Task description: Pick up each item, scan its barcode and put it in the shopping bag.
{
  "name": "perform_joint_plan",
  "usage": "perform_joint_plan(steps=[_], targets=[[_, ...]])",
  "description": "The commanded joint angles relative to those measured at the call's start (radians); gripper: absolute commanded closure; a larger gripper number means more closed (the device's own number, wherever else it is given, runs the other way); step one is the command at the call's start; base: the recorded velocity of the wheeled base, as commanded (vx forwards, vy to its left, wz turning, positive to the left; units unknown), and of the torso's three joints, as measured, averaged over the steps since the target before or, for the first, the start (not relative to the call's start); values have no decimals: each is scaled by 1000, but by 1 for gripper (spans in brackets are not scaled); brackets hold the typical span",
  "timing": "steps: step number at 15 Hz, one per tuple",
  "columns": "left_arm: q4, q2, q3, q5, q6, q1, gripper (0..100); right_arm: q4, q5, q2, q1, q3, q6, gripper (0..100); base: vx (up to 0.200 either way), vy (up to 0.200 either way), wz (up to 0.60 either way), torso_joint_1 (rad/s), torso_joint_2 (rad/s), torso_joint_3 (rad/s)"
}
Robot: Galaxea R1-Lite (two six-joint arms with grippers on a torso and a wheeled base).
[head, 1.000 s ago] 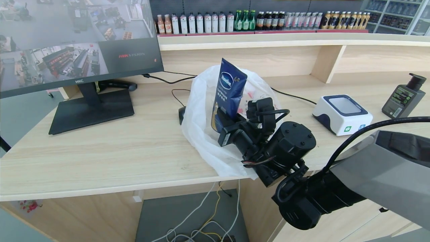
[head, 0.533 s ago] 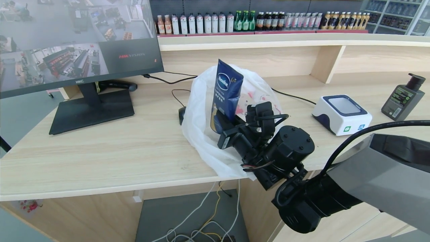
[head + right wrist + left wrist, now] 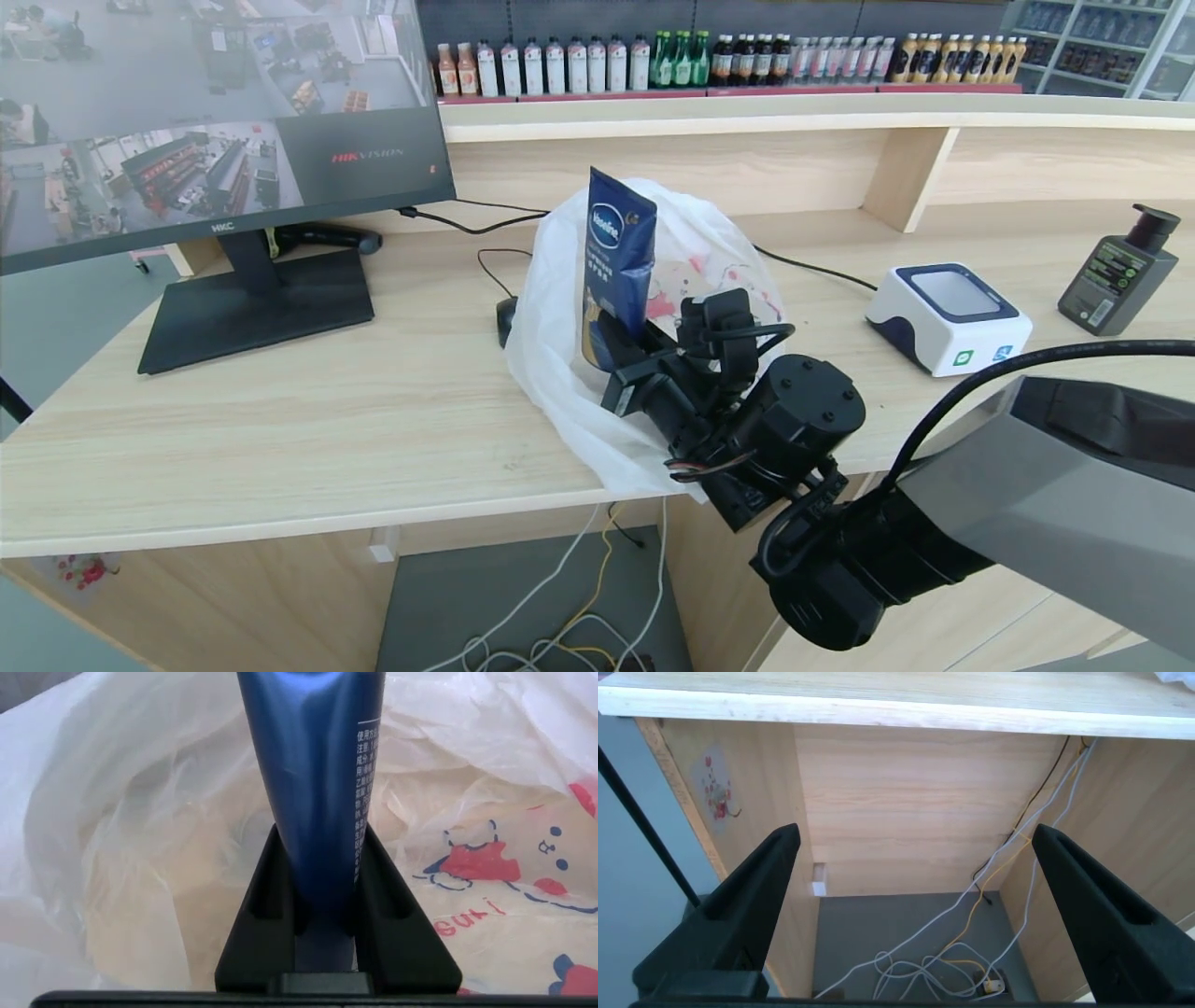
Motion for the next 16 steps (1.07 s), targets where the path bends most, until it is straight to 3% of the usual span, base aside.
perform_joint_plan(steps=[1, 3, 4, 12, 16], targets=[[0, 0, 0, 2, -1, 0, 0, 2, -1, 8, 1, -2, -1, 100, 0, 0, 0, 0, 0, 0], [0, 0, 0, 2, -1, 0, 0, 2, -1, 7, 1, -5, -1, 100, 0, 0, 0, 0, 0, 0], [0, 0, 0, 2, -1, 0, 0, 2, -1, 5, 1, -5, -1, 0, 0, 0, 0, 0, 0, 0], [0, 0, 0, 0, -1, 0, 0, -10, -43, -47, 2, 0, -5, 0, 0, 0, 0, 0, 0, 0], [0, 0, 0, 2, -1, 0, 0, -11, -43, -131, 42, 70, -5, 0, 0, 0, 0, 0, 0, 0]])
